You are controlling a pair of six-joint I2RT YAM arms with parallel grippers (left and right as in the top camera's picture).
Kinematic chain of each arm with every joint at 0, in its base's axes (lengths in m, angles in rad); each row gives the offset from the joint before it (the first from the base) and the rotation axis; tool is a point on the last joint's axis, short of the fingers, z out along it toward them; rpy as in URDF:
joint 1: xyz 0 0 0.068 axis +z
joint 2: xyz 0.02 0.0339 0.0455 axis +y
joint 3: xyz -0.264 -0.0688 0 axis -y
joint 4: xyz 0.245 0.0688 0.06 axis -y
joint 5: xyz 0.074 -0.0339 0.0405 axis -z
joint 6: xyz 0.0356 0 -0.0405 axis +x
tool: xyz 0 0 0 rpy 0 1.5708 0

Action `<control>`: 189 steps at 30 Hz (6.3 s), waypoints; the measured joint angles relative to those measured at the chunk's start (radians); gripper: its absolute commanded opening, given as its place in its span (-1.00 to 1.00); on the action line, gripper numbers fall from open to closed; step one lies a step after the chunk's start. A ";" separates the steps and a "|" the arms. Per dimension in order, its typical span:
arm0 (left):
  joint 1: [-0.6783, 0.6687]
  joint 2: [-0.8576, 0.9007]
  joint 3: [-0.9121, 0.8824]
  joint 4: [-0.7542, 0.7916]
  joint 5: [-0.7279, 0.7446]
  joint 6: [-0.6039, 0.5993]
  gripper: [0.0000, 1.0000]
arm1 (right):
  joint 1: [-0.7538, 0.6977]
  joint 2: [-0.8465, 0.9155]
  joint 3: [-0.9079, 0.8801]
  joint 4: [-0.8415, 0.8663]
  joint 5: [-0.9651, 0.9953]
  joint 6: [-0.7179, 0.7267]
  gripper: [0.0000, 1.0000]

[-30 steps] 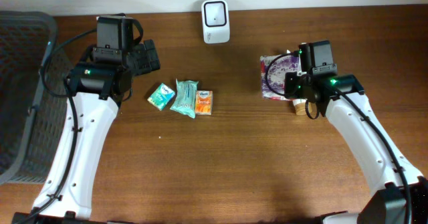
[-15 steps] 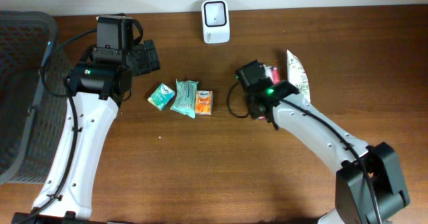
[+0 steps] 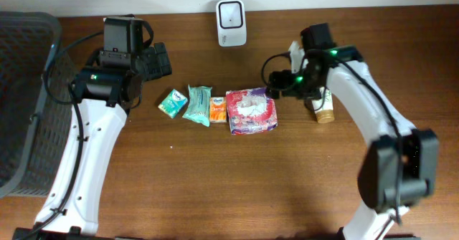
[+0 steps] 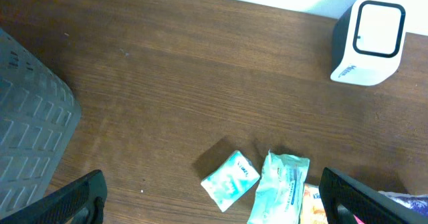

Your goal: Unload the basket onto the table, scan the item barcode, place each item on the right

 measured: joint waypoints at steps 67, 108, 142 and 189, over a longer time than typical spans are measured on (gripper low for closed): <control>0.000 0.000 0.000 0.000 0.000 0.000 0.98 | -1.068 0.416 0.495 0.047 -0.216 0.433 0.34; 0.000 0.000 0.000 -0.001 0.000 0.000 0.98 | -0.016 0.367 0.466 -0.317 0.491 -0.001 0.97; 0.000 0.000 0.000 -0.002 0.000 0.000 0.98 | -0.065 0.383 0.520 -0.347 0.294 -0.045 -0.78; 0.000 0.000 0.000 0.000 0.000 0.000 0.98 | 0.157 0.385 0.360 -0.298 0.758 0.200 -0.35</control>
